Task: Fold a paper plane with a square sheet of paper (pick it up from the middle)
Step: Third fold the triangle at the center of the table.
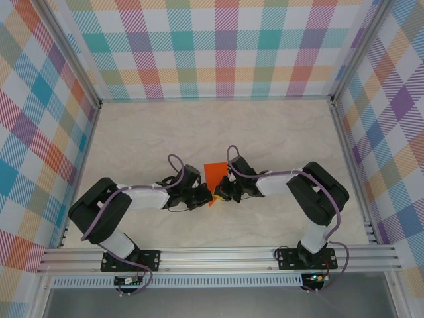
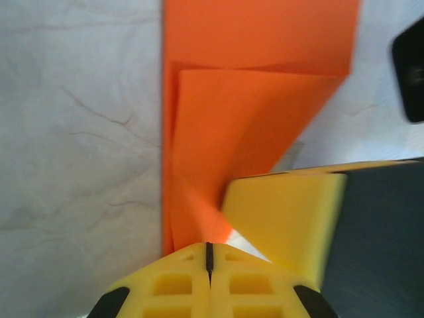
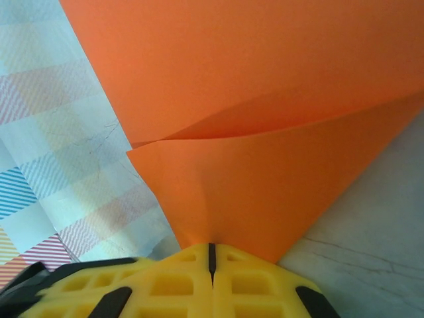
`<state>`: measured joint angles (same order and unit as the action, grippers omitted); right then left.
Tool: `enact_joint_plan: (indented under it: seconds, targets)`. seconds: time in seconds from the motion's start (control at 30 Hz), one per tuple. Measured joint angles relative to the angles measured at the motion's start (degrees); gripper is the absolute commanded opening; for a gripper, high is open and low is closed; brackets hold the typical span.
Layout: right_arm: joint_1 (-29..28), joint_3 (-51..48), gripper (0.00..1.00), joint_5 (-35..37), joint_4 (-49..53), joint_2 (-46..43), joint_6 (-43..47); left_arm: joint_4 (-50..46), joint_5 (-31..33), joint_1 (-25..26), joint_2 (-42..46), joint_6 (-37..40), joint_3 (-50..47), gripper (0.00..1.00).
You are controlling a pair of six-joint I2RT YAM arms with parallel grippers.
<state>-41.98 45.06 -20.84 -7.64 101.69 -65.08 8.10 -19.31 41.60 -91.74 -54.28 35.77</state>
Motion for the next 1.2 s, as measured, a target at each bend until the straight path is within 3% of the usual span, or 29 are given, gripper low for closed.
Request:
enact_joint_plan:
  seconds: [0.33, 0.73, 1.2]
  targets:
    - [0.68, 0.00, 0.00, -0.24, 0.07, 0.02, 1.05, -2.38, 1.75, 0.35, -0.83, 0.46, 1.95, 0.00]
    - [0.98, 1.29, 0.00, 1.18, 3.32, 0.02, 19.91, -8.50, 4.90, 0.66, -0.83, 3.37, 4.57, 0.00]
    - [9.90, 2.93, 0.00, 5.46, 5.40, -0.76, 26.86, -9.49, 6.14, 0.66, -0.83, 4.22, 5.01, 0.00]
